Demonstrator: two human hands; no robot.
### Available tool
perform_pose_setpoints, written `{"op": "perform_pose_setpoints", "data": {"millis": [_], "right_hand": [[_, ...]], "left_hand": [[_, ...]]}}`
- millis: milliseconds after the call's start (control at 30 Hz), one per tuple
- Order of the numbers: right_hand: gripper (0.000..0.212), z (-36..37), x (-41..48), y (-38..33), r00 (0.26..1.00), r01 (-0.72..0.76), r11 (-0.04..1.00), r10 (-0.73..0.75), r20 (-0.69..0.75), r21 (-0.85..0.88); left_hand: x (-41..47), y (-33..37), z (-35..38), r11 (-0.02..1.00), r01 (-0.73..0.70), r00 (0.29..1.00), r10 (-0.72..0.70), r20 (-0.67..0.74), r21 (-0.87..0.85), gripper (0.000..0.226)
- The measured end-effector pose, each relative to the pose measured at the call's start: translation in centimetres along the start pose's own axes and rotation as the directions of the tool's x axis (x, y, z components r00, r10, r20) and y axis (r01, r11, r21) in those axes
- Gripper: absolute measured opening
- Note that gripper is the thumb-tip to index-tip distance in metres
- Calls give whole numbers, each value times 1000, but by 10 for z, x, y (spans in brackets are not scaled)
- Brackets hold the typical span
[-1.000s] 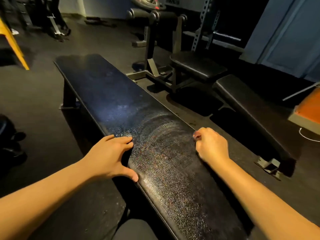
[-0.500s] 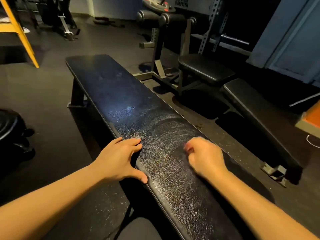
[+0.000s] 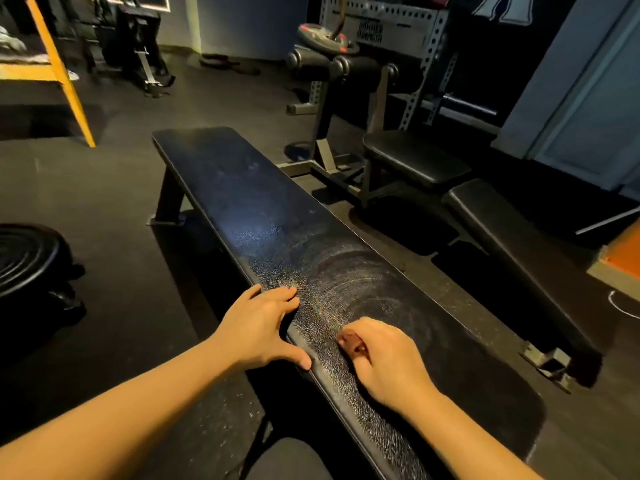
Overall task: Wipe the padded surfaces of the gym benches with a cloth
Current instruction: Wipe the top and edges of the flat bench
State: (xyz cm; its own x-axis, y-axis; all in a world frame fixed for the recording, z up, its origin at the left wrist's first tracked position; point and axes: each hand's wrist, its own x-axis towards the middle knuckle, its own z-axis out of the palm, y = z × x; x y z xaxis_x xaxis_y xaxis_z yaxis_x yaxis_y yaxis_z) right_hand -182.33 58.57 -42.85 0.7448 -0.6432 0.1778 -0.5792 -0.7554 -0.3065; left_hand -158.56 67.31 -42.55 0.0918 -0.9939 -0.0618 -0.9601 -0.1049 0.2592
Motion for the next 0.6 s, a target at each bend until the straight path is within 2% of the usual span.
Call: {"op": "perform_pose_setpoints", "data": {"millis": [67, 133, 200, 300, 367, 433, 467, 533, 600], "right_hand": [[21, -14, -14, 24, 990, -133, 986, 128, -56, -99], [20, -23, -14, 33, 929, -364, 923, 349, -125, -126], [19, -27, -6, 28, 871, -488, 868, 479, -106, -89], [21, -30, 9, 9, 868, -491, 850, 496, 24, 190], [21, -38, 13, -1, 863, -481, 771, 501, 70, 417], [21, -47, 12, -7, 845, -484, 647, 520, 123, 590], [20, -50, 12, -9, 837, -481, 578, 527, 149, 659], [19, -52, 10, -13, 826, -452, 447, 537, 172, 772], [20, -53, 10, -19, 831, -405, 373, 532, 165, 835]], "left_hand": [[-1, 2, -3, 1000, 4, 1000, -4, 18, 12, 132], [-2, 5, -6, 999, 12, 999, -14, 49, 46, 132], [-3, 10, -11, 997, 23, 996, -29, 83, 78, 133], [-4, 16, -17, 993, 52, 993, -63, 98, 109, 132], [-3, 16, -17, 994, 62, 992, -71, 103, 88, 130], [-4, 16, -17, 998, 67, 991, -63, 122, -23, 130], [-5, 19, -20, 988, 75, 991, -58, 124, -137, 131], [-5, 31, -27, 914, 71, 996, -43, 79, -400, 124], [-1, 47, -35, 810, 15, 1000, -14, 5, -587, 104]]}}
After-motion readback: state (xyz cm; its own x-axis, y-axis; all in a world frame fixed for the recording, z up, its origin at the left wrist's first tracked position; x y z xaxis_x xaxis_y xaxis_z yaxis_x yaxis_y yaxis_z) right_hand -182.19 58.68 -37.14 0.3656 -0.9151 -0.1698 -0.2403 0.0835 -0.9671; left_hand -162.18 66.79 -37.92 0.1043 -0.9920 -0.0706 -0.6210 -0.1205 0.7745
